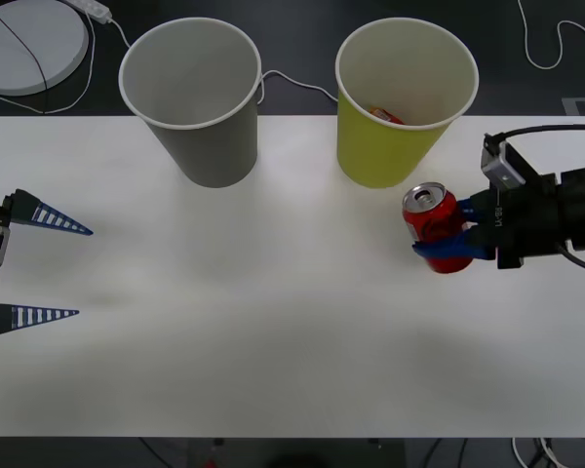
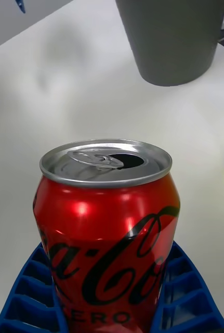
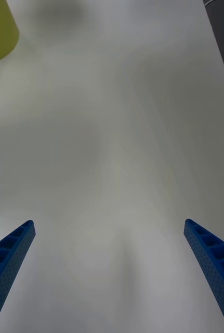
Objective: Put the can into the green bin and the plastic bottle into the gray bin
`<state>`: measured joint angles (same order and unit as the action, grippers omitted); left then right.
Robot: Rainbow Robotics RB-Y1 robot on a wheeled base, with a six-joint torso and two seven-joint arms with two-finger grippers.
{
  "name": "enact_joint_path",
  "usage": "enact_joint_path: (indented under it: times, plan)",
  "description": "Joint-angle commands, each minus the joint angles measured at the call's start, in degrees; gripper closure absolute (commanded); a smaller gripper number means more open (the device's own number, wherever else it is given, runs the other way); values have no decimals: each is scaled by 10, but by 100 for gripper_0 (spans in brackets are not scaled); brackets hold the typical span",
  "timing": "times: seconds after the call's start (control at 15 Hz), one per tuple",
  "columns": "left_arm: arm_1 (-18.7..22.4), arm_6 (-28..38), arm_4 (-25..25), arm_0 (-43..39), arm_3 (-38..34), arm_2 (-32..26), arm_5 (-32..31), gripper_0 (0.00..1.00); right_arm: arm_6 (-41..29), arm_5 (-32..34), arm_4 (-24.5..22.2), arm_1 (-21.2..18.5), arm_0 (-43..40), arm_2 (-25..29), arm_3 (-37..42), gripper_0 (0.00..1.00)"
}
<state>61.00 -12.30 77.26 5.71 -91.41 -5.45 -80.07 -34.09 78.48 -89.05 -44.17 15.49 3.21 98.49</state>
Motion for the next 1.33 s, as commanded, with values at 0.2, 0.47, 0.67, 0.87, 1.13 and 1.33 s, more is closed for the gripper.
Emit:
enact_joint_path:
  times: [0.2, 0.47, 0.67, 0.87, 1.13, 1.33]
  plan:
    - [0, 0, 0, 0, 0, 0, 0, 0, -133, 8, 0, -59, 1, 22, 57, 100]
    - [0, 0, 0, 0, 0, 0, 0, 0, -242, 48, -1, -100, 23, 50, 81, 100]
    - [0, 0, 0, 0, 0, 0, 0, 0, -316, 101, -24, -120, 70, 66, 82, 100]
    - [0, 0, 0, 0, 0, 0, 0, 0, -380, 115, -74, -130, 120, 69, 82, 100]
    - [0, 0, 0, 0, 0, 0, 0, 0, -408, 115, -152, -130, 185, 39, 72, 100]
    - [0, 0, 0, 0, 0, 0, 0, 0, -408, 115, -170, -130, 263, -15, 12, 100]
